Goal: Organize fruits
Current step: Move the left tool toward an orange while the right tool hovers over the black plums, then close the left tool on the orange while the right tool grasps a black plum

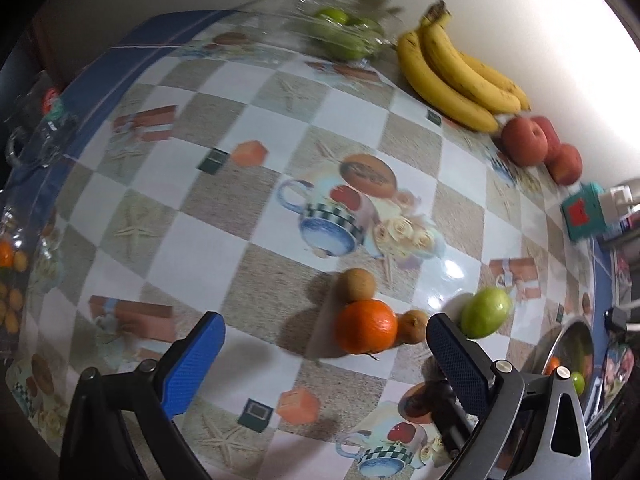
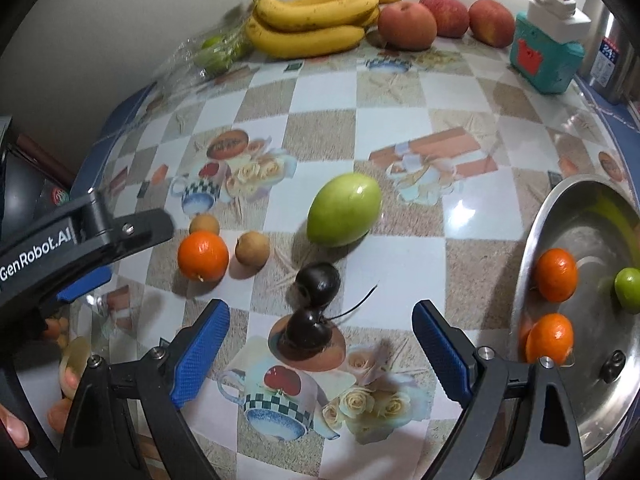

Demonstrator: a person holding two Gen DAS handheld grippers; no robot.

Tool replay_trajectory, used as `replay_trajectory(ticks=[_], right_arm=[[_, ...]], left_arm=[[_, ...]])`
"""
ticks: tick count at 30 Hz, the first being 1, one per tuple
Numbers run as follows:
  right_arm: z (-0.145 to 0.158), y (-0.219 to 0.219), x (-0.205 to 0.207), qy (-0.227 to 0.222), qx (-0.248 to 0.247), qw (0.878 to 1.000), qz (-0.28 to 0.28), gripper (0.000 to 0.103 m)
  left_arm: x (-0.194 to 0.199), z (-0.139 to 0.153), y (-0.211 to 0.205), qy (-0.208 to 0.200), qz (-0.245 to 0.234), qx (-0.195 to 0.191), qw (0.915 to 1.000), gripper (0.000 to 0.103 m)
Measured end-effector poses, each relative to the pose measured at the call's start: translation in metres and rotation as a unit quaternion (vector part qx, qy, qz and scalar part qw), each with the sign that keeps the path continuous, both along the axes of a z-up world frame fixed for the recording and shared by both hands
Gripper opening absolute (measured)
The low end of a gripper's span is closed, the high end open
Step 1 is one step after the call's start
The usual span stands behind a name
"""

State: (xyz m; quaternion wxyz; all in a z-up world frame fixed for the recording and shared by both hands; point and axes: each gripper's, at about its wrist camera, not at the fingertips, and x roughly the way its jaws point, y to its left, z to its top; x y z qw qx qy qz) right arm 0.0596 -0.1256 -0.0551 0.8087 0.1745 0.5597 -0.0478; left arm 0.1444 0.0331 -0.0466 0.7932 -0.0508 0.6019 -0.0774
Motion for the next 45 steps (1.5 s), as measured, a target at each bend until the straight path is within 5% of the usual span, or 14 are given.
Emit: replay_trajectory(ticks=[27, 45], right_arm=[[-0.021, 0.014, 0.003, 0.040, 0.006, 0.999, 0.022, 0.052], [-0.018, 0.016, 0.005, 0.034, 0.008, 0.999, 0.029, 0.028]], left_arm=[[0.005, -0.030, -0.012, 0.051, -0.002, -0.059, 0.9969, 0.045], [0.006, -0.021, -0.011, 0.041, -0.007, -0.062, 0.9972, 0.043]])
